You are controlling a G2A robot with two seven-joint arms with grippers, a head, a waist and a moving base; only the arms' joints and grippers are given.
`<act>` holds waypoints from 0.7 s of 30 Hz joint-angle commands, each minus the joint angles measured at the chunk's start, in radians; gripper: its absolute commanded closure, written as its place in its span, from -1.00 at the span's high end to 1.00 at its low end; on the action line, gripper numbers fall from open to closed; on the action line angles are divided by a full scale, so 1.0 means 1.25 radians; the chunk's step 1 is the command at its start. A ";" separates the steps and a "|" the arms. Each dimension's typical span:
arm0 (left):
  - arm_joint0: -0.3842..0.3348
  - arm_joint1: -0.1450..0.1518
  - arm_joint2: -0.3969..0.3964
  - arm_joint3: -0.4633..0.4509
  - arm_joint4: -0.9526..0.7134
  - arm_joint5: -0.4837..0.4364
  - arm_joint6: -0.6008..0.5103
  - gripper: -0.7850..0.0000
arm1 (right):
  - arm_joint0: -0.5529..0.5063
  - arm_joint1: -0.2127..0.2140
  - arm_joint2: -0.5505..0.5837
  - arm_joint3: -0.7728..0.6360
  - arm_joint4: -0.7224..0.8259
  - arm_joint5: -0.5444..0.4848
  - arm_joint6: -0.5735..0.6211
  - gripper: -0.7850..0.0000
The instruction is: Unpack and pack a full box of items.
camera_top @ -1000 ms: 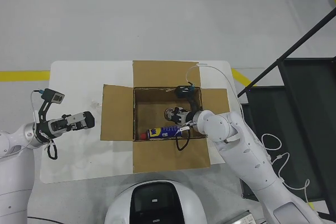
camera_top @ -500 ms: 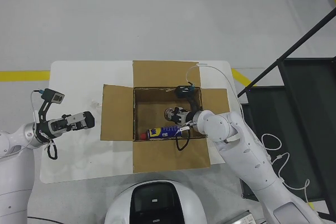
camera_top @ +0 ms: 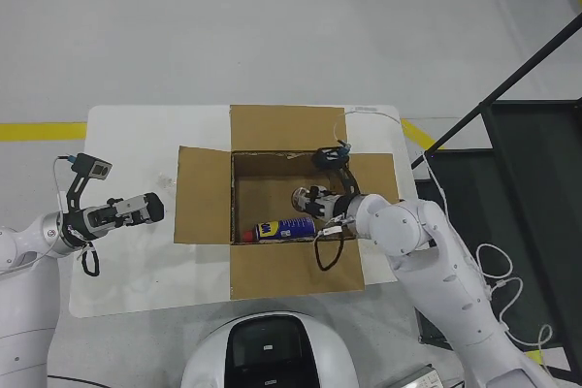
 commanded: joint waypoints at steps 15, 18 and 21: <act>0.000 0.000 0.000 0.000 0.000 0.000 0.000 1.00 | -0.390 0.039 0.369 -0.209 -0.012 -0.093 -0.023 -1.00; 0.000 0.000 0.000 0.000 0.000 0.000 0.000 1.00 | -0.443 0.039 0.423 -0.190 0.017 -0.117 -0.066 -1.00; 0.000 0.000 0.000 0.000 0.000 0.000 0.000 1.00 | -0.484 0.039 0.466 -0.182 0.043 -0.139 -0.092 -1.00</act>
